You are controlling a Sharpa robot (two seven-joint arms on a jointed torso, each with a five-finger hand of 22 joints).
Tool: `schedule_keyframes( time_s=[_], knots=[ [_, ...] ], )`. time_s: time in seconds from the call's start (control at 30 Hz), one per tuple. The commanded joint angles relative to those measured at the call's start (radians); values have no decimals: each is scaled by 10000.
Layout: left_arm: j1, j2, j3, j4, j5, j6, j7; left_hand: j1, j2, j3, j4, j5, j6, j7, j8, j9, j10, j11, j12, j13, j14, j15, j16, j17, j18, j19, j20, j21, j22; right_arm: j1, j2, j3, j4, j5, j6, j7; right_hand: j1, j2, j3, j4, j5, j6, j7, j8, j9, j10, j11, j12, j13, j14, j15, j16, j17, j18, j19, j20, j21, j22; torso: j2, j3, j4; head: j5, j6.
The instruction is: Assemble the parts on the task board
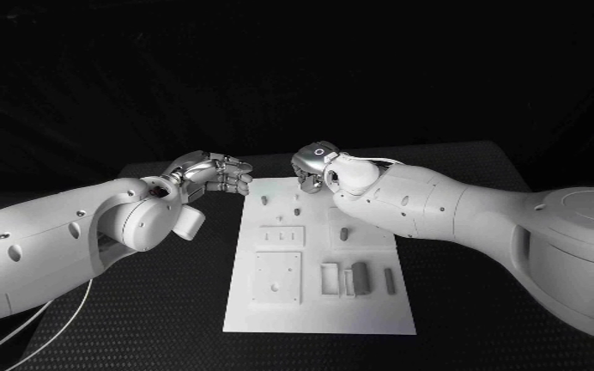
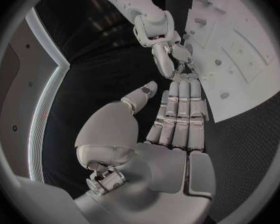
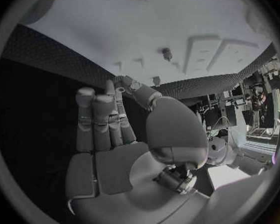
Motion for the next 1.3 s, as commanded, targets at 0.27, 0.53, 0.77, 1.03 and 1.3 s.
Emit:
schedule_keyframes(
  time_s=[0.27, 0.53, 0.77, 1.03, 1.3],
  knots=[
    [30, 18, 39, 44, -53, 129, 125, -75, -27, 10, -2, -61, 43, 36, -56, -15, 31, 34, -70, 11, 76, -5, -45, 21, 90, 24, 45, -58, 18, -8, 173, -17, -259, -409, 231, -159, 102, -6, 73, -3, 30, 125, -74, 40, 14, 206, -28, 24, 24, -181, -175, 60, -16, 850, -13, -76, 56, 215, 15, -1, 42, 72, -44],
    [37, 34, 49, 43, -59, 121, 124, -77, -29, 9, -1, -61, 43, 36, -57, -19, 34, 34, -78, 13, 79, -4, -54, 29, 90, 24, 46, -61, 21, -18, 285, -58, -409, -405, 303, -107, 100, -22, 76, -2, 28, 127, -73, 37, 14, 207, -27, 19, 30, -184, -174, 62, -21, 850, -18, -74, 59, 214, 20, 2, 34, 84, -105],
    [44, 61, 59, 39, -59, 114, 120, -77, -30, 9, 0, -61, 44, 37, -57, -24, 37, 35, -85, 15, 81, -4, -61, 35, 90, 25, 46, -63, 24, -27, 391, -84, -522, -384, 313, -80, 97, -29, 78, 0, 28, 127, -72, 33, 14, 207, -27, 15, 34, -186, -173, 63, -26, 850, -21, -72, 60, 213, 23, -1, 31, 121, -165],
    [86, 110, 74, 43, -61, 118, 117, -78, -32, 8, 0, -62, 45, 37, -57, -28, 40, 35, -92, 17, 83, -3, -70, 42, 90, 24, 46, -66, 26, -61, 488, -89, -628, -363, 328, -65, 89, -34, 79, 3, 27, 126, -71, 29, 13, 208, -25, 10, 39, -189, -172, 64, -31, 850, -24, -70, 62, 212, 24, -2, 32, 159, -222],
    [127, 101, 81, 50, -69, 107, 111, -77, -34, 8, 0, -62, 46, 37, -57, -33, 43, 35, -99, 19, 86, -3, -79, 50, 90, 24, 47, -70, 29, -84, 547, -93, -762, -361, 375, -64, 85, -36, 83, 2, 27, 126, -70, 25, 13, 208, -25, 4, 44, -191, -171, 65, -36, 850, -27, -68, 64, 212, 24, -2, 18, 209, -252]
  ],
)
